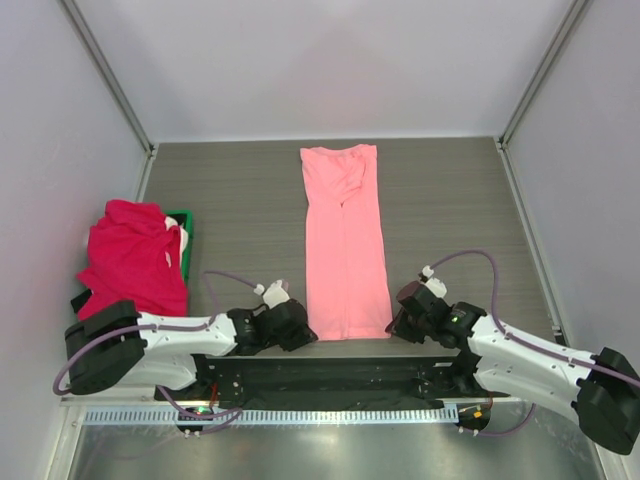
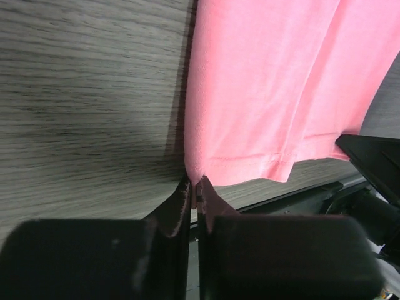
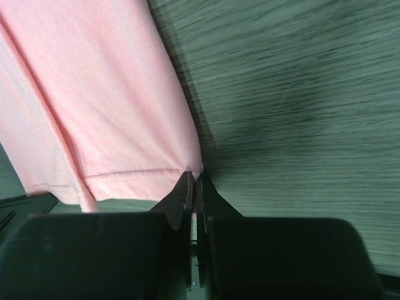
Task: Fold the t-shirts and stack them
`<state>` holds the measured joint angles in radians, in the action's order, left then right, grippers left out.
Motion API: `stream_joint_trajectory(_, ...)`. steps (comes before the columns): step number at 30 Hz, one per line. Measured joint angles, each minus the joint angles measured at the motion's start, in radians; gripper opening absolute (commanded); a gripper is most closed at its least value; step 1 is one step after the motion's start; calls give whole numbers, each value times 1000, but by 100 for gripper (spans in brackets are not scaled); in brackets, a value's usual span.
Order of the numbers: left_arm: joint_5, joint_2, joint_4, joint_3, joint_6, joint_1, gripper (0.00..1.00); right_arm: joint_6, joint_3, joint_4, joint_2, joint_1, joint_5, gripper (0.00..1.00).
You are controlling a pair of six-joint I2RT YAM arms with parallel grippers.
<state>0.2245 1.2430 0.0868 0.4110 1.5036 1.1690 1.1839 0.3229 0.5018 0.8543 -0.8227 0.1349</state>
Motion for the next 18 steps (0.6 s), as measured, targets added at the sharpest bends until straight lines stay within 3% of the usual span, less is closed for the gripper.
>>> stream_joint_trajectory(9,28,-36,154,51,-13,57,0,-3,37,122,-77,-7,2,1)
stream_joint_trajectory(18,111,-89,426,342,-138,19,2,-95,377,269,23,2,145,1)
